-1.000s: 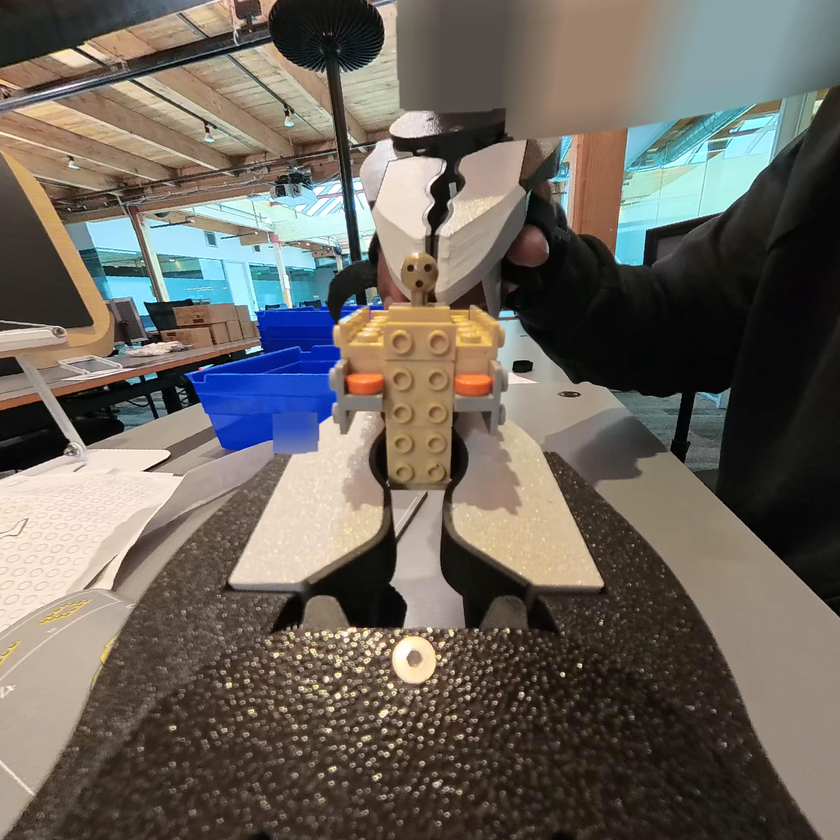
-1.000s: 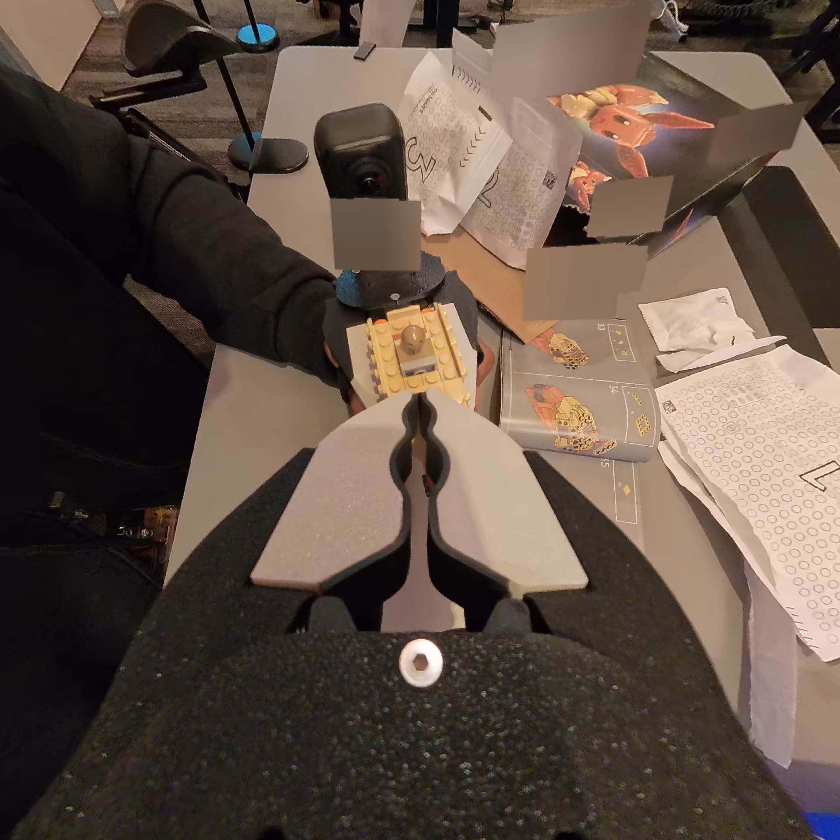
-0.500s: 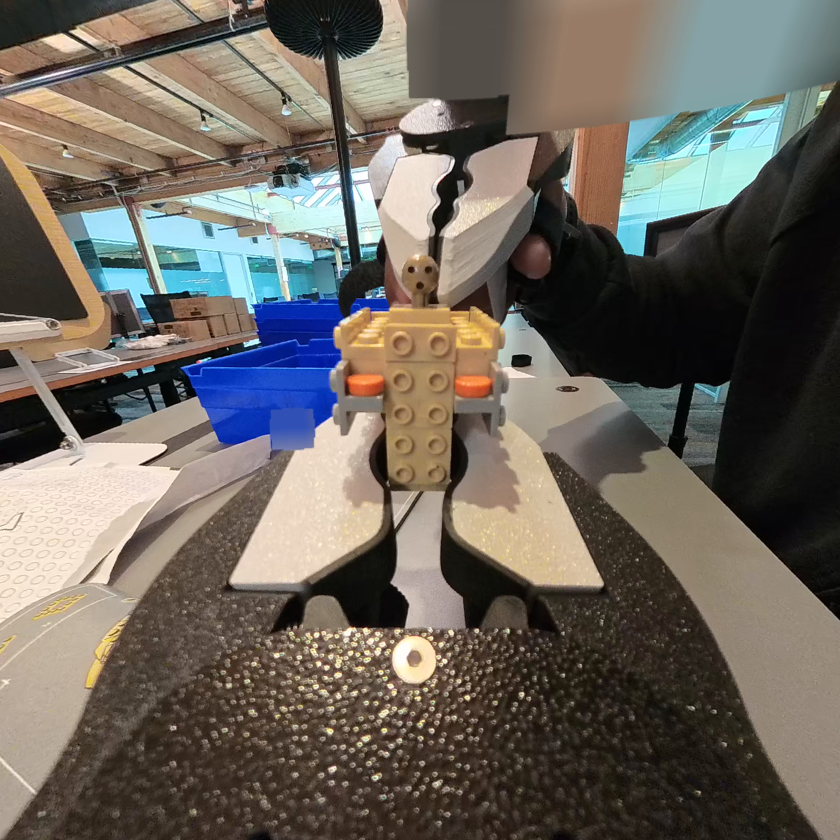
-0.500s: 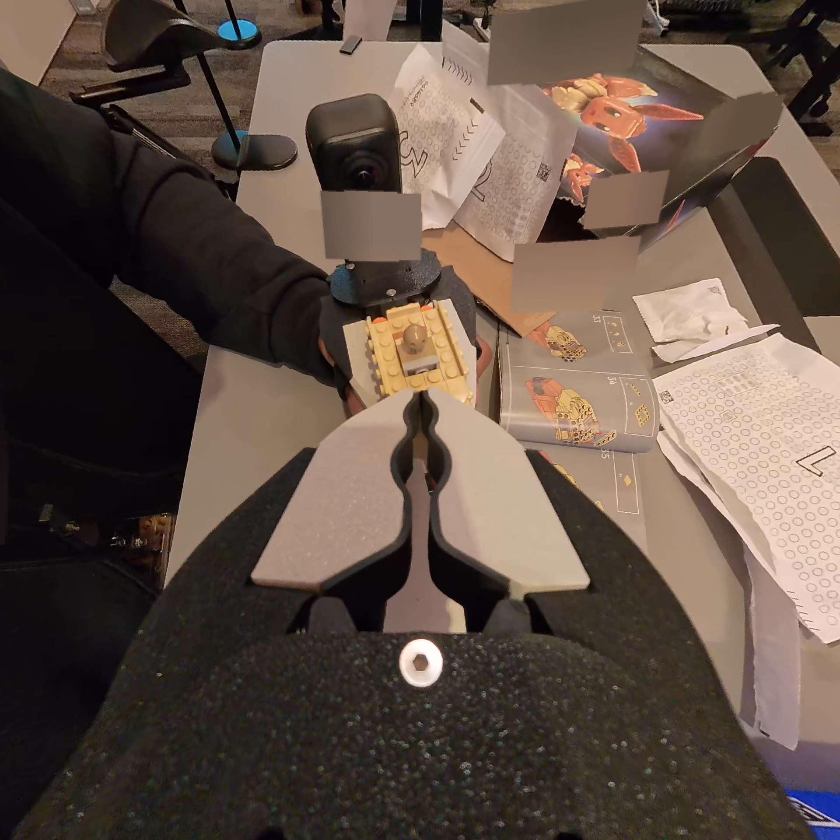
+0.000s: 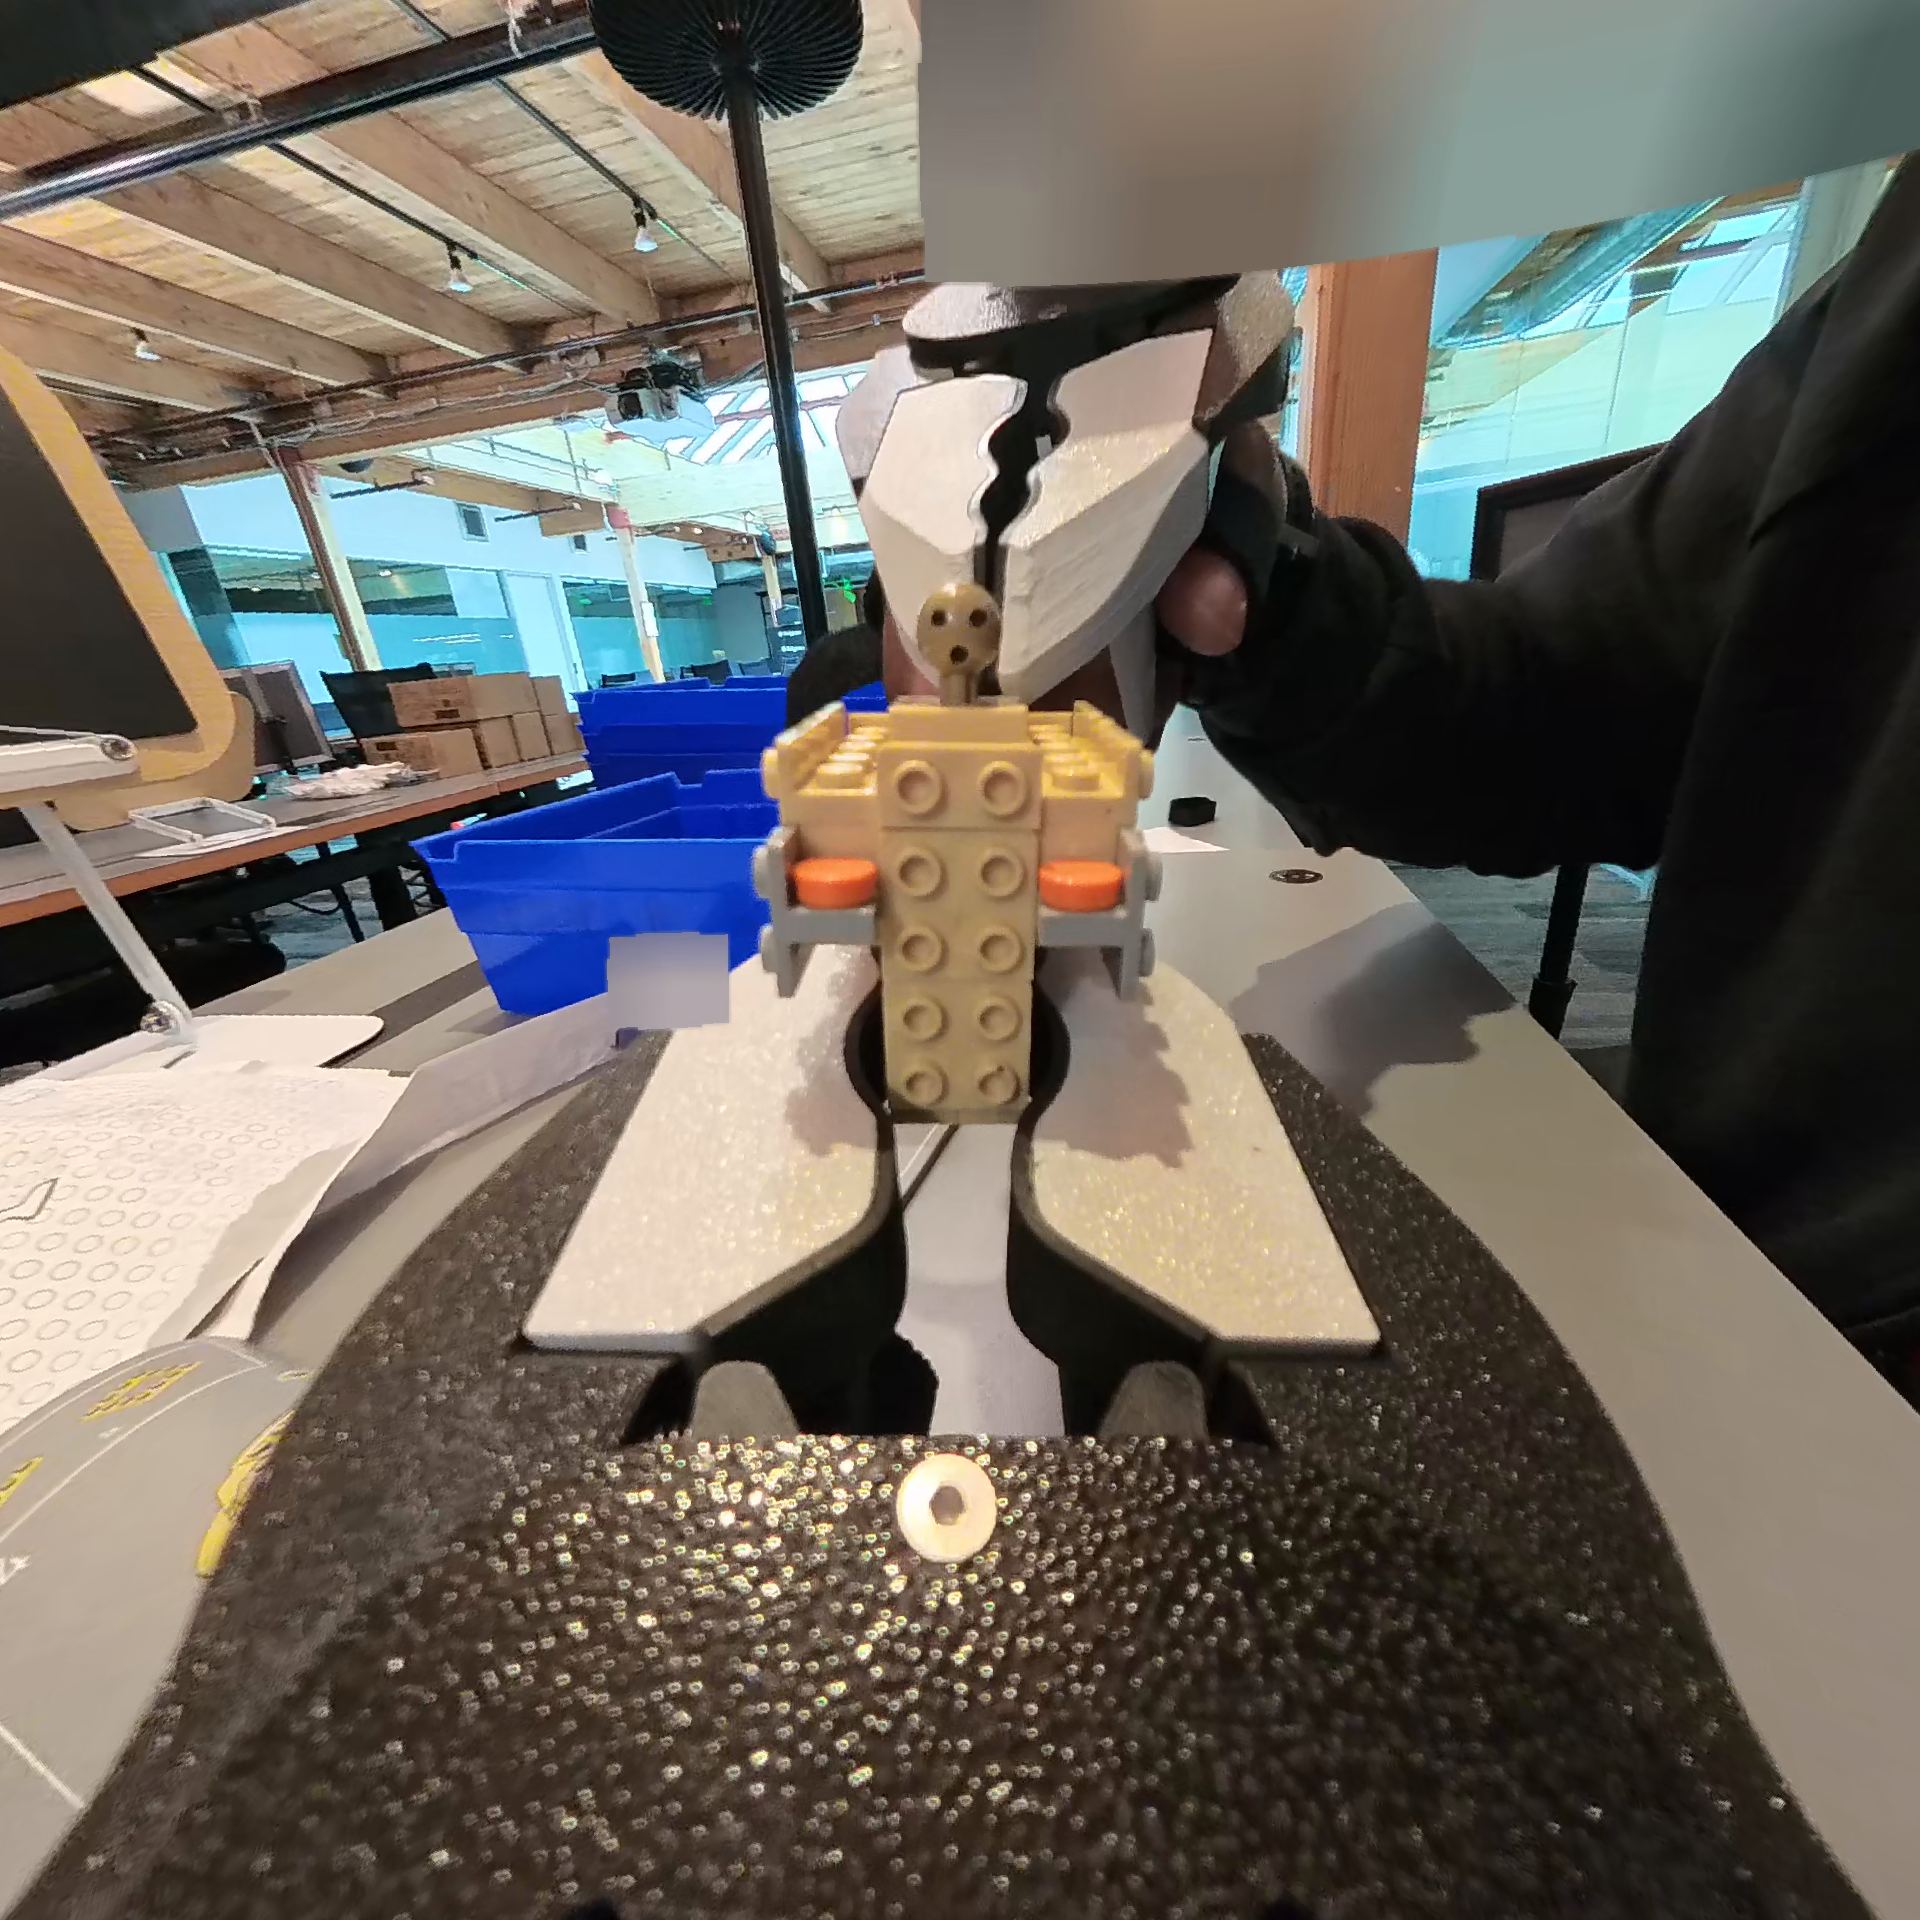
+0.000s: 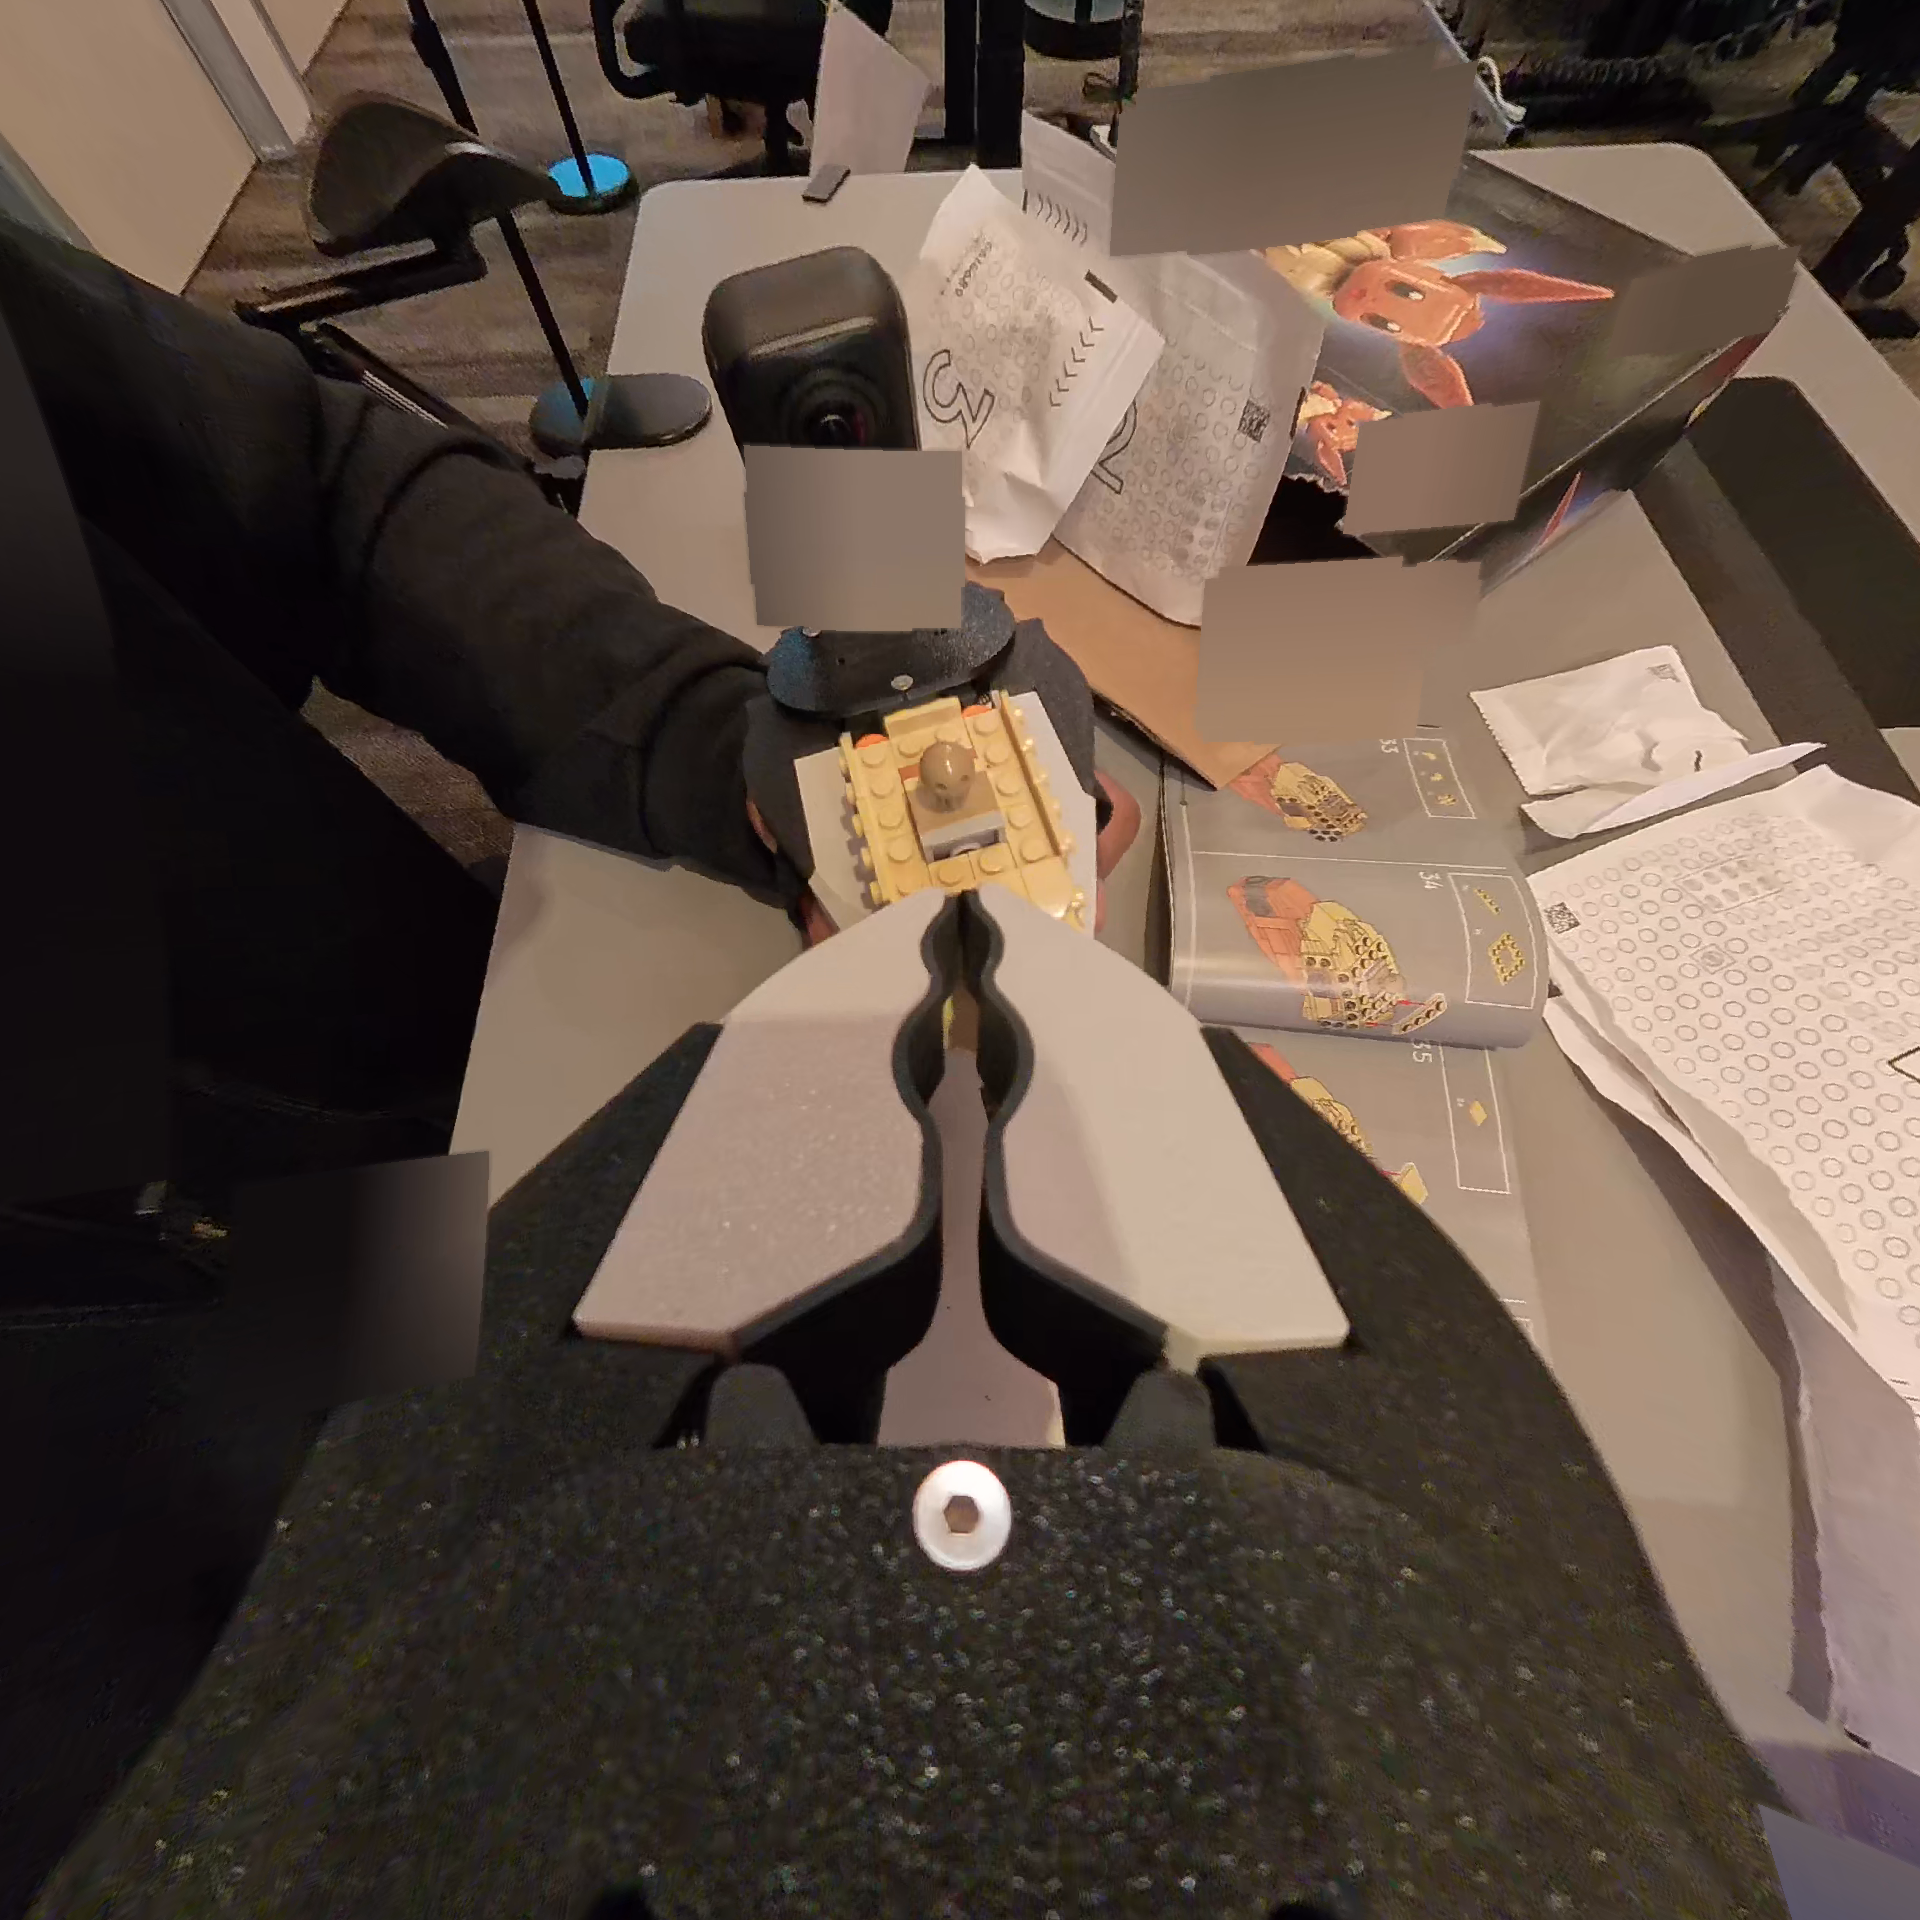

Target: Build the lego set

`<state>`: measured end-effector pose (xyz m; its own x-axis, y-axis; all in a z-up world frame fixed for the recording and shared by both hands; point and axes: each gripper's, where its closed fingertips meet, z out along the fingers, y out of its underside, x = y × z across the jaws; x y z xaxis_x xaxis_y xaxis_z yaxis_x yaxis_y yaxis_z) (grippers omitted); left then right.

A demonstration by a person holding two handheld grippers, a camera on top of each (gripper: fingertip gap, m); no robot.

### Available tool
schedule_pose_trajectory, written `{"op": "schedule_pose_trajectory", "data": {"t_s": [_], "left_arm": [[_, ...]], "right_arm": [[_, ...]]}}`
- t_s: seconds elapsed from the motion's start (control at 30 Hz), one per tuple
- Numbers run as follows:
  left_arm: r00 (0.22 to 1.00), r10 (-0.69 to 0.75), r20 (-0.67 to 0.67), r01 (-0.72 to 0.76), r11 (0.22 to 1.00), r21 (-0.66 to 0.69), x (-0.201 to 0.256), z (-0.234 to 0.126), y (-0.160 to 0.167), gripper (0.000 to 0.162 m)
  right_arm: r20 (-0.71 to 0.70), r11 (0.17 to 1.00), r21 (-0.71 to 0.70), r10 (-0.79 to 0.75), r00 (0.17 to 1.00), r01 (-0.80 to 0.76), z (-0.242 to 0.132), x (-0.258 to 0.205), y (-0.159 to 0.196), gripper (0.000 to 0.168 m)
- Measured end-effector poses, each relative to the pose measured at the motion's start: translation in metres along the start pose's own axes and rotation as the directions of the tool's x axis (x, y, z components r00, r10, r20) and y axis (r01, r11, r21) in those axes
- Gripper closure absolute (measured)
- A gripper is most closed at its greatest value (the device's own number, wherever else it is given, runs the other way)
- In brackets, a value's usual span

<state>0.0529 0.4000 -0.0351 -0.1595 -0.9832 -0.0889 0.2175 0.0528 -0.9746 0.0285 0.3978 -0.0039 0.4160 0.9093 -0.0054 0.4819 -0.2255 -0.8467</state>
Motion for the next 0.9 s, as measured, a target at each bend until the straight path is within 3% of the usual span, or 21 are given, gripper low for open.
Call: {"op": "schedule_pose_trajectory", "data": {"t_s": [0.33, 0.57, 0.73, 0.9], "left_arm": [[0.999, 0.016, -0.040, -0.017, 0.999, -0.034, 0.009, 0.006, 0.005, 0.144], [1.000, -0.013, -0.009, 0.012, 0.999, -0.048, -0.001, 0.007, 0.008, 0.144], [0.996, -0.076, 0.051, 0.079, 0.995, -0.064, -0.020, 0.000, 0.009, 0.144], [0.990, -0.136, 0.037, 0.139, 0.985, -0.105, -0.021, 0.002, 0.015, 0.144]], "right_arm": [[0.054, 0.995, 0.078, 0.053, 0.997, -0.058, -0.007, -0.007, 0.006, 0.168], [-0.031, 0.981, 0.191, -0.017, 0.999, 0.023, -0.018, 0.007, 0.011, 0.166], [-0.088, 0.941, 0.337, 0.059, 0.994, -0.026, -0.031, 0.031, 0.024, 0.156], [-0.104, 0.922, 0.372, 0.154, 0.983, -0.106, -0.030, 0.047, 0.047, 0.150]]}}
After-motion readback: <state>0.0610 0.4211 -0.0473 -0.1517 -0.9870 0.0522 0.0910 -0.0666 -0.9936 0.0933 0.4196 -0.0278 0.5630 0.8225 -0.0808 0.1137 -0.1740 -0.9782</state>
